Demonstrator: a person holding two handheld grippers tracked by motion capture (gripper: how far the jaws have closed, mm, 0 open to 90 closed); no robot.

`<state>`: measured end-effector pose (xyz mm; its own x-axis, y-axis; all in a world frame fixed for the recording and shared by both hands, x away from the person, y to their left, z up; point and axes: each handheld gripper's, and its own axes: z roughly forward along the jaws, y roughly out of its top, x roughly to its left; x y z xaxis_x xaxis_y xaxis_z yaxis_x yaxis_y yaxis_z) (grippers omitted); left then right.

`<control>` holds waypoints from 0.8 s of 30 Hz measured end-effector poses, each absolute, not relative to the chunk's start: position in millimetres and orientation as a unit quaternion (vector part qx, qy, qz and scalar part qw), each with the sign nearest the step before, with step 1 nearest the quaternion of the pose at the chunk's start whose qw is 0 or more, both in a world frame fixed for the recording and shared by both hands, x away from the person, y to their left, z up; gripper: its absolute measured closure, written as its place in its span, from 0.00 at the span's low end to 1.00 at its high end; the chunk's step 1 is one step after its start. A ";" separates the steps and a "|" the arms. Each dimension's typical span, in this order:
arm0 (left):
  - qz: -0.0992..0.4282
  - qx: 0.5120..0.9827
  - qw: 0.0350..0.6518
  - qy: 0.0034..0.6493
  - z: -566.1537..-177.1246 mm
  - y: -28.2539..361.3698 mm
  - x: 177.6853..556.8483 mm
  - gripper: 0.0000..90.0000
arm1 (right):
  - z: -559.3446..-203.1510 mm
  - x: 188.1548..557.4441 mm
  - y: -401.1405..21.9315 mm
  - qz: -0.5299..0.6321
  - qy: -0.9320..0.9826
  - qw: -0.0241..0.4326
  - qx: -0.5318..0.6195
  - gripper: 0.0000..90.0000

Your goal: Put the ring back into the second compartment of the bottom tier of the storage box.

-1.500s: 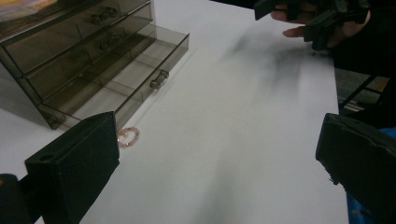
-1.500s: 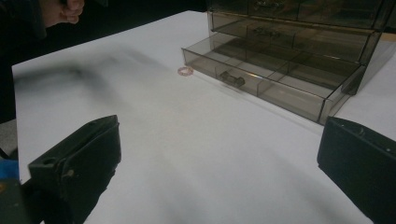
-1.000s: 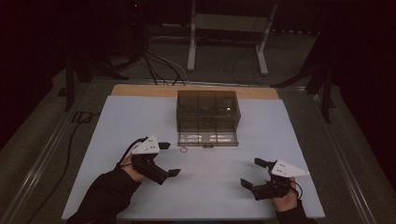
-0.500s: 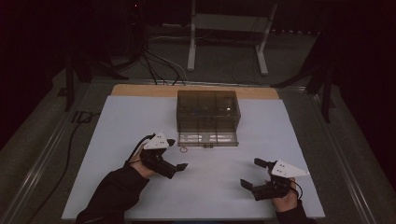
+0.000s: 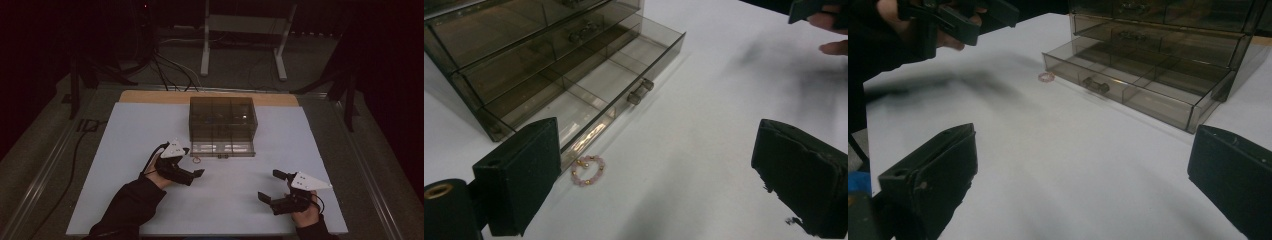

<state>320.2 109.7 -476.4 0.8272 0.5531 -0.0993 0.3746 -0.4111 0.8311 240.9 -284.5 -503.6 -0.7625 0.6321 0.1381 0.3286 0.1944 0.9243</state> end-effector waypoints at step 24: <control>0.100 0.829 0.461 0.302 -498.5 116.3 339.1 0.62 | -504.1 241.3 -285.0 0.549 0.761 0.135 0.319 0.00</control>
